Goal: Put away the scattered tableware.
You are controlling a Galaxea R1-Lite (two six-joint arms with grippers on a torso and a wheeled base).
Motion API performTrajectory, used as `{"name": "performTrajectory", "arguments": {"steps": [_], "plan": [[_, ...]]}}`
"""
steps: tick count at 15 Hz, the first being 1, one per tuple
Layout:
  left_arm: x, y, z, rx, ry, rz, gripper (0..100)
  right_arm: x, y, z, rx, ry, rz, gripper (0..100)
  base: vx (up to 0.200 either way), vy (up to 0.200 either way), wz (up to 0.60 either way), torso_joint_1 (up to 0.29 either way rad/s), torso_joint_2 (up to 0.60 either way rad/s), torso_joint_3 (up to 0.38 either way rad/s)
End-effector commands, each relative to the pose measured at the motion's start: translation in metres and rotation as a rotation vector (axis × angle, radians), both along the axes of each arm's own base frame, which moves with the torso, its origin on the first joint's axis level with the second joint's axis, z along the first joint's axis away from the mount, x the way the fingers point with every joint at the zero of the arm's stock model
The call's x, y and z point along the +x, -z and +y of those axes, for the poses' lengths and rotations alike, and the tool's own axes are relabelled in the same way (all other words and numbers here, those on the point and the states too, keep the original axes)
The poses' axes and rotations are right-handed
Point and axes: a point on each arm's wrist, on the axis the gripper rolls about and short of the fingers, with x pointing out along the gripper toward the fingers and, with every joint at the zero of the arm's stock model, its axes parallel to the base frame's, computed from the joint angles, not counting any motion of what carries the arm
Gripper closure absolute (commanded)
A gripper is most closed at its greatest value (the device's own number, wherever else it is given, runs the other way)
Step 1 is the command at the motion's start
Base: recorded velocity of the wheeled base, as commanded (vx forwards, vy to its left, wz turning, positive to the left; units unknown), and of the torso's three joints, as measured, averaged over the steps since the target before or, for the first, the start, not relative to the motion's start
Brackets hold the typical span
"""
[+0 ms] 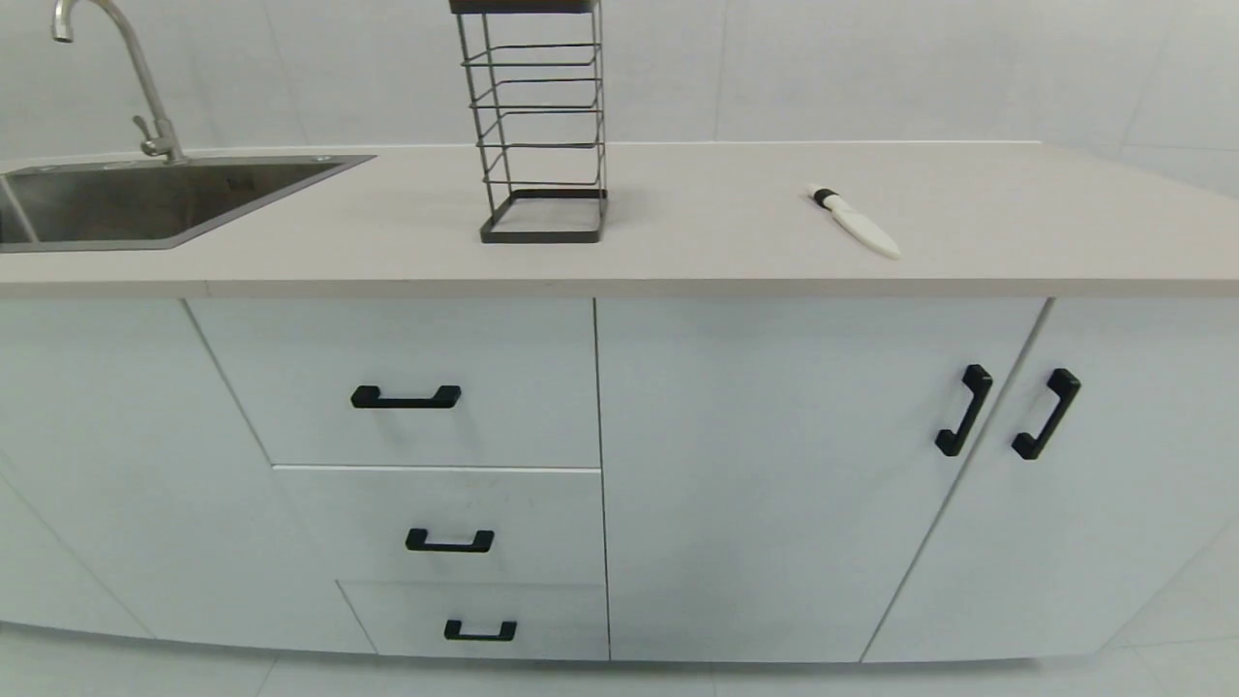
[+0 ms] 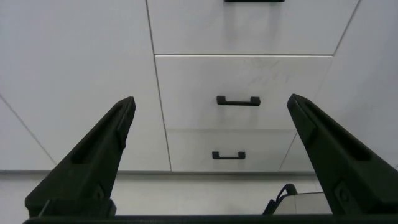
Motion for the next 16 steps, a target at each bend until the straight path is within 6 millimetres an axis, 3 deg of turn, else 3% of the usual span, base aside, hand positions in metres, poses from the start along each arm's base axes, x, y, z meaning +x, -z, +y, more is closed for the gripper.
{"name": "performTrajectory", "arguments": {"steps": [1,16], "plan": [[0.0001,-0.0001,0.0000,0.000,0.000,0.001,0,0.0001,0.0002,0.0000,0.001,0.000,0.003,0,0.000,0.000,0.00,0.000,0.00,0.000],[0.0001,-0.0001,0.0001,0.005,-0.005,0.001,0,0.0000,-0.0003,0.0000,0.001,0.000,0.001,0,0.000,0.000,0.00,0.000,0.00,0.000]]}}
